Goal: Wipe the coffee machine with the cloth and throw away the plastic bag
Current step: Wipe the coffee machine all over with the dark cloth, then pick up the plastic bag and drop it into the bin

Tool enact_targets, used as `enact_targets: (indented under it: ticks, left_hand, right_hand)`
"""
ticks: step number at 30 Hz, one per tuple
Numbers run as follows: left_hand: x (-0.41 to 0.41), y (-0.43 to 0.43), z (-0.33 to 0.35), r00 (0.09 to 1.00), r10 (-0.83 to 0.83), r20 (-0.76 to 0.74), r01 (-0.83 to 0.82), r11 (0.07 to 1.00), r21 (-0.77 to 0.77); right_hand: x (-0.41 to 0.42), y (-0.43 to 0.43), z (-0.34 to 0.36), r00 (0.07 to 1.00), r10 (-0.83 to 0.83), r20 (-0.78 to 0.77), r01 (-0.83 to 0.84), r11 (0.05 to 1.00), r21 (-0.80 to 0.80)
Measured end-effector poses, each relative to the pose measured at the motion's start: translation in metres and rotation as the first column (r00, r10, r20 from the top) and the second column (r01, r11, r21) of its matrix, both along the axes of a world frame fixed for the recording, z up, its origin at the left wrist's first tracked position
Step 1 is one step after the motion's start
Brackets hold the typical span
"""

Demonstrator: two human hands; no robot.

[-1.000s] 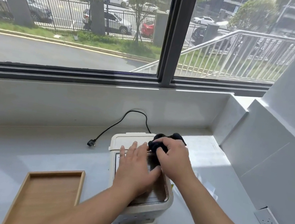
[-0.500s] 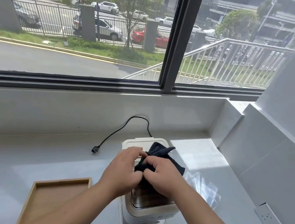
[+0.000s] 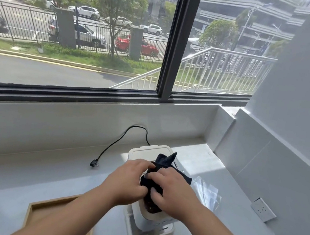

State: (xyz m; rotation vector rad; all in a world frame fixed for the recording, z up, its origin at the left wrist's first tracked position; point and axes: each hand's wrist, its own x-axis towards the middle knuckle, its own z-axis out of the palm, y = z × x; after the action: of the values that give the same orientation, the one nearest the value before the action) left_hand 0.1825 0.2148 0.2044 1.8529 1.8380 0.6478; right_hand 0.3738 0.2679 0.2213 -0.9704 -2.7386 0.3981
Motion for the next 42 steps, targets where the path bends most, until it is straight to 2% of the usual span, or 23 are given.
enact_targets:
  ticks: [3, 7, 11, 25, 32, 42]
  left_hand:
    - [-0.005, 0.003, 0.006, 1.0, 0.0, 0.021, 0.0, 1.0, 0.004]
    - [0.0, 0.008, 0.013, 1.0, 0.003, 0.02, -0.005, 0.996, 0.094]
    - [0.015, 0.013, 0.017, 0.996, -0.013, -0.083, 0.026, 0.986, 0.164]
    - [0.091, 0.049, 0.032, 0.939, -0.167, -0.299, 0.234, 0.951, 0.203]
    - [0.138, 0.091, 0.021, 0.903, -0.19, -0.384, 0.252, 0.961, 0.117]
    - [0.201, 0.152, -0.024, 0.815, -0.215, -0.538, 0.179, 0.977, -0.118]
  right_hand:
    - [0.008, -0.008, 0.002, 0.996, -0.086, -0.026, 0.087, 0.996, 0.009]
    - [0.021, -0.02, 0.002, 0.99, -0.137, -0.013, 0.137, 0.99, -0.021]
    - [0.036, -0.03, -0.001, 0.98, -0.195, -0.045, 0.193, 0.98, -0.041]
    - [0.112, 0.013, -0.016, 0.894, -0.44, -0.09, 0.44, 0.898, -0.016]
    - [0.16, 0.058, -0.033, 0.872, -0.485, -0.061, 0.481, 0.874, -0.07]
    - [0.227, 0.123, -0.086, 0.866, -0.492, 0.083, 0.498, 0.84, -0.216]
